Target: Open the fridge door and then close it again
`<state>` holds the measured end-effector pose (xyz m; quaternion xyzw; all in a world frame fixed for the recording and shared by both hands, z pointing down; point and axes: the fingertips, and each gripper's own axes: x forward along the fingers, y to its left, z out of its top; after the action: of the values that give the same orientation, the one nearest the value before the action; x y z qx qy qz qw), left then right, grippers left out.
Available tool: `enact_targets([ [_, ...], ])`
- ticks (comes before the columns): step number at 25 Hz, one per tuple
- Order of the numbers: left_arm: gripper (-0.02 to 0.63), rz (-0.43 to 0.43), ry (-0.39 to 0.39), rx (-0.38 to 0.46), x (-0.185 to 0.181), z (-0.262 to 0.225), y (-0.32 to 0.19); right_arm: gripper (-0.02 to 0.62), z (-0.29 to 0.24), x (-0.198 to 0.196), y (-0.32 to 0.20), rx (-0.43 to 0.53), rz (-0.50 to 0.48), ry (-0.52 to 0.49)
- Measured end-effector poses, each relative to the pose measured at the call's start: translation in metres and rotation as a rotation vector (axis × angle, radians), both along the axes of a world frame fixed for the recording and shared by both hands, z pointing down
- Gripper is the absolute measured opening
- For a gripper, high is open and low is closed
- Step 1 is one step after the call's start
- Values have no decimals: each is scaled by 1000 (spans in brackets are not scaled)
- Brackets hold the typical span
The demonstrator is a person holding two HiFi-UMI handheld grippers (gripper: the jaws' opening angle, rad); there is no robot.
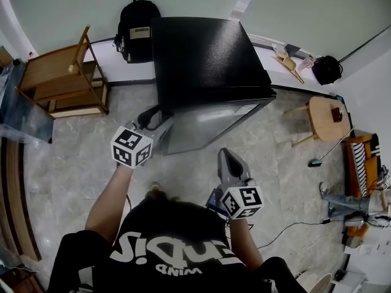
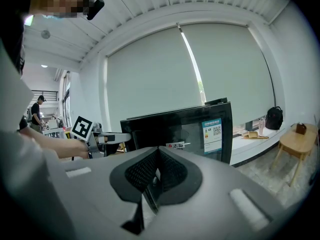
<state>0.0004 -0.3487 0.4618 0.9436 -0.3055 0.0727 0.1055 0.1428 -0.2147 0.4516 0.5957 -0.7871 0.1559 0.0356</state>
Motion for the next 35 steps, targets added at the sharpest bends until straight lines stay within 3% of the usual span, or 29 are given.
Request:
enact_targets([
  [30,209,-50,-14,-23,-1,0,5,-2,4,9,9,-7,-15,0],
  [35,202,-14,-19,-10,3,1,23,-2,7,10,11,-10,-25,-2],
])
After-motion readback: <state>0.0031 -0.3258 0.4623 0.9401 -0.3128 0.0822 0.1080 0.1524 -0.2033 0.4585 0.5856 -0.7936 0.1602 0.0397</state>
